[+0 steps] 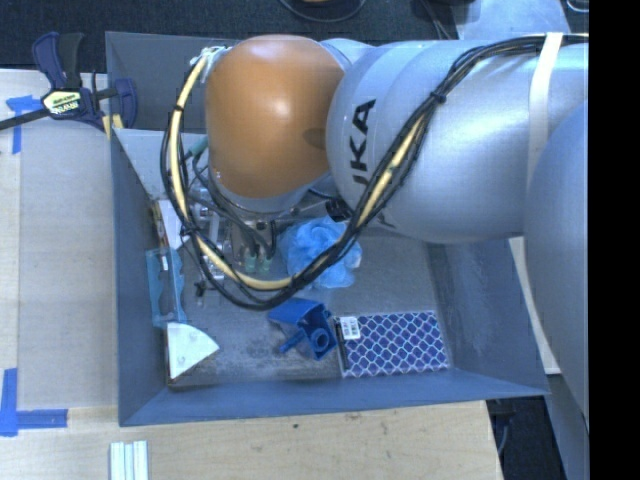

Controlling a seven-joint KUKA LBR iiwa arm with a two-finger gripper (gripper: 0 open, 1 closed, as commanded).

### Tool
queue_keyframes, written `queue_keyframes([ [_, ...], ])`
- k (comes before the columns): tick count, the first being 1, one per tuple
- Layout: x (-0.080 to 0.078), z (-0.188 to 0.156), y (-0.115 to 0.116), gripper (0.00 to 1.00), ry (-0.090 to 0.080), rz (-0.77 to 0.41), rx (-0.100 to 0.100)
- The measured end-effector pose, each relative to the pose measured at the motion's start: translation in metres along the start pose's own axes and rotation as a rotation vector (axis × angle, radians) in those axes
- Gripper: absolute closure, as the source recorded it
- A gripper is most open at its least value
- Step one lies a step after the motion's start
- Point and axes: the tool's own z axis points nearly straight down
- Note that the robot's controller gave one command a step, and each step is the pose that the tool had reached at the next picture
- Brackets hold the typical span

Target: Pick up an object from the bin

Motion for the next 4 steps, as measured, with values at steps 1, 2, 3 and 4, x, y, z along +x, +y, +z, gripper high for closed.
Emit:
queue_keyframes([
  [1, -0.002, -0.005, -0.002, 0.0, -0.008, 0.005, -0.003],
  [2, 0.015, 0.073, -0.015, 0.0, -0.007, -0.167, -0.002],
  [3, 0.021, 0.001, -0.015, 0.0, -0.011, -0.092, -0.003],
  [4, -0.03, 0.058, -0.006, 0.0, -0.009, -0.305, -0.001],
])
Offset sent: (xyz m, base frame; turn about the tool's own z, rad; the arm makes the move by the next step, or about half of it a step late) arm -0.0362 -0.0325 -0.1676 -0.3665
